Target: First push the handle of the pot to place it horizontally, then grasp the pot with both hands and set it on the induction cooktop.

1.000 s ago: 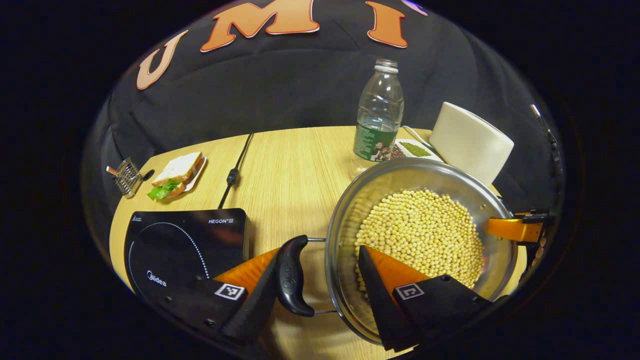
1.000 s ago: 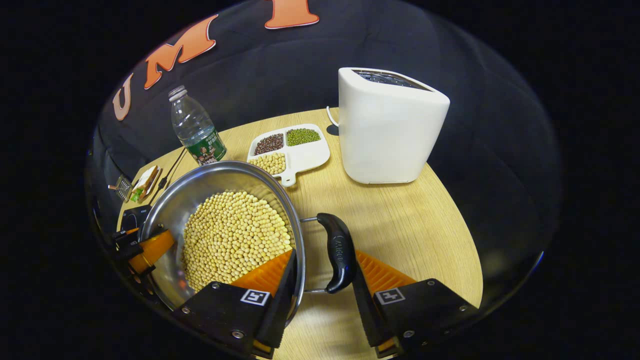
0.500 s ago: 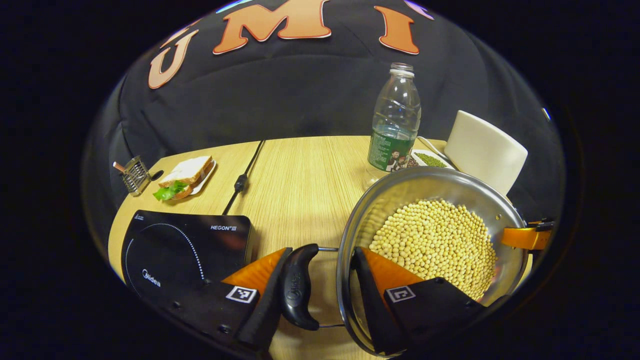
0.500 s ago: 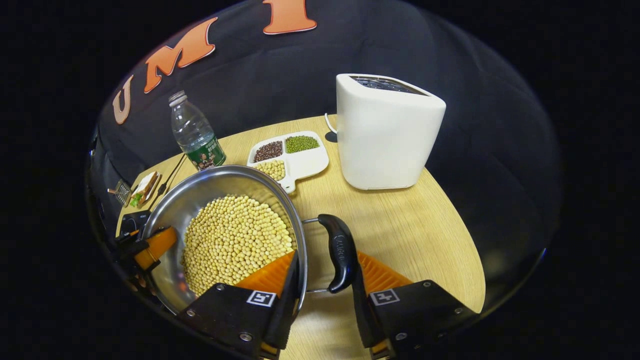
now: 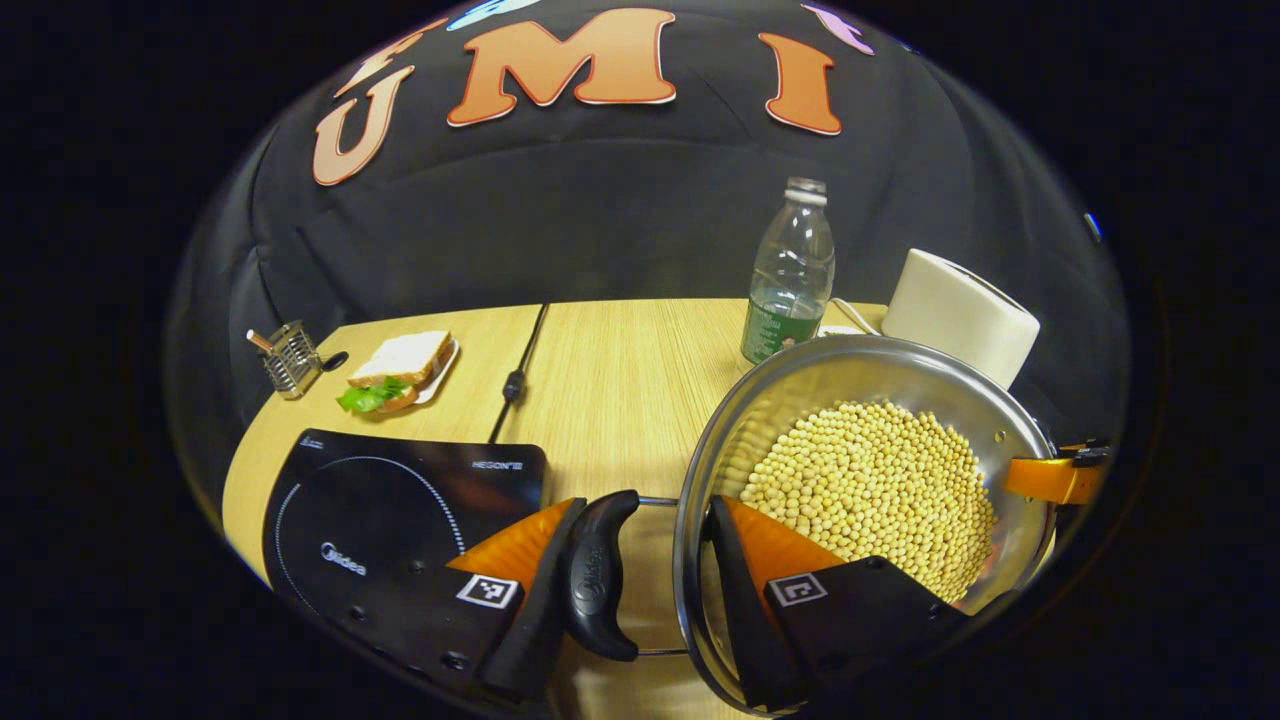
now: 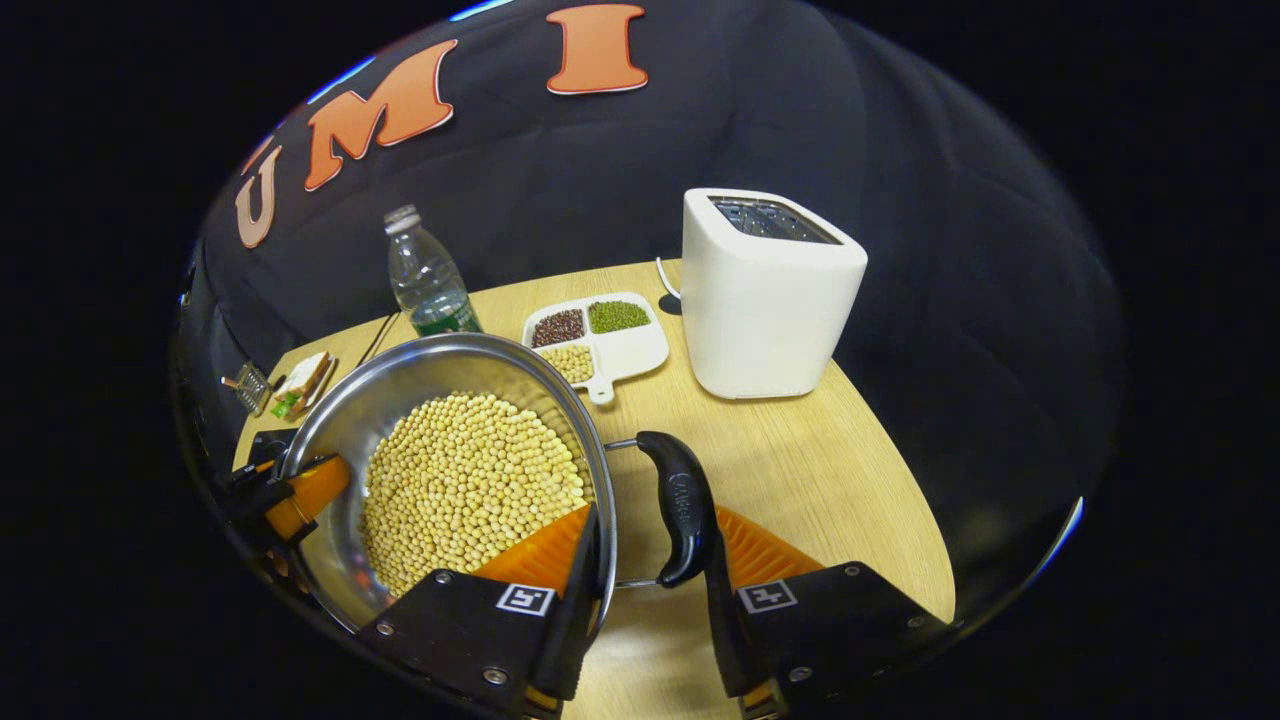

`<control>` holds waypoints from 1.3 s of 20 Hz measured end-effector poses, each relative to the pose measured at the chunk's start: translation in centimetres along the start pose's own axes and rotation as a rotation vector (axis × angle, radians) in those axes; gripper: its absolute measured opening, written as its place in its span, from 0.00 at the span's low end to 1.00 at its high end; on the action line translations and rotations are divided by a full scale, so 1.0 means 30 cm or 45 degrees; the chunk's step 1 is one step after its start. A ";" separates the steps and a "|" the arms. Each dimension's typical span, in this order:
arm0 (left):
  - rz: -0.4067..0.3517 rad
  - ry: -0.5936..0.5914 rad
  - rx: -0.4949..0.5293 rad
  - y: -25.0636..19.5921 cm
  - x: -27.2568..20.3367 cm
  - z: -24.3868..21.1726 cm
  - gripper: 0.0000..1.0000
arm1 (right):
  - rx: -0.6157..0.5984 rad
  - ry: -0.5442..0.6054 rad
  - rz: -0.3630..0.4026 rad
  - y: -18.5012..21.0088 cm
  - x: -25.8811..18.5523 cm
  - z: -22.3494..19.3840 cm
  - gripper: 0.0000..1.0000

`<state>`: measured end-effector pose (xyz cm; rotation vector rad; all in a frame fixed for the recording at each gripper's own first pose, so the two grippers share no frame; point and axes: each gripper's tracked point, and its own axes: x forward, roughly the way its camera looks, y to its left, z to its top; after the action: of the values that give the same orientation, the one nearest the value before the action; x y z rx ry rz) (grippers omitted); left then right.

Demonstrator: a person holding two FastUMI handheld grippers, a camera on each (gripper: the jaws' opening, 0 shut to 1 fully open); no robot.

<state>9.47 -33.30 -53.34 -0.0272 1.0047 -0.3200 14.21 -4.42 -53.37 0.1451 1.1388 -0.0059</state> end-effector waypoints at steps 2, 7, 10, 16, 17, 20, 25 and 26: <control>0.011 -0.012 0.006 0.043 -0.053 0.021 0.75 | 0.005 -0.003 0.019 0.027 -0.062 0.005 0.48; 0.031 -0.018 0.055 0.179 -0.198 0.051 0.74 | -0.019 0.003 0.075 0.162 -0.164 -0.009 0.52; 0.052 -0.034 0.047 0.276 -0.274 0.071 0.76 | -0.042 -0.023 0.092 0.246 -0.246 0.005 0.48; 0.102 -0.033 0.045 0.489 -0.401 0.072 0.73 | -0.083 -0.037 0.152 0.460 -0.329 -0.004 0.52; 0.116 -0.032 0.036 0.532 -0.422 0.070 0.73 | -0.093 -0.037 0.164 0.495 -0.337 -0.007 0.52; 0.157 -0.042 0.002 0.646 -0.471 0.077 0.76 | -0.121 -0.055 0.192 0.608 -0.369 -0.001 0.52; 0.203 -0.060 -0.017 0.790 -0.523 0.082 0.73 | -0.150 -0.063 0.226 0.746 -0.399 0.008 0.52; 0.210 -0.058 -0.018 0.818 -0.523 0.076 0.73 | -0.158 -0.057 0.234 0.776 -0.395 0.003 0.52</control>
<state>9.80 -5.85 -43.30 0.0350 0.9574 -0.1609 11.14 17.81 -39.99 0.1379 1.0744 0.2234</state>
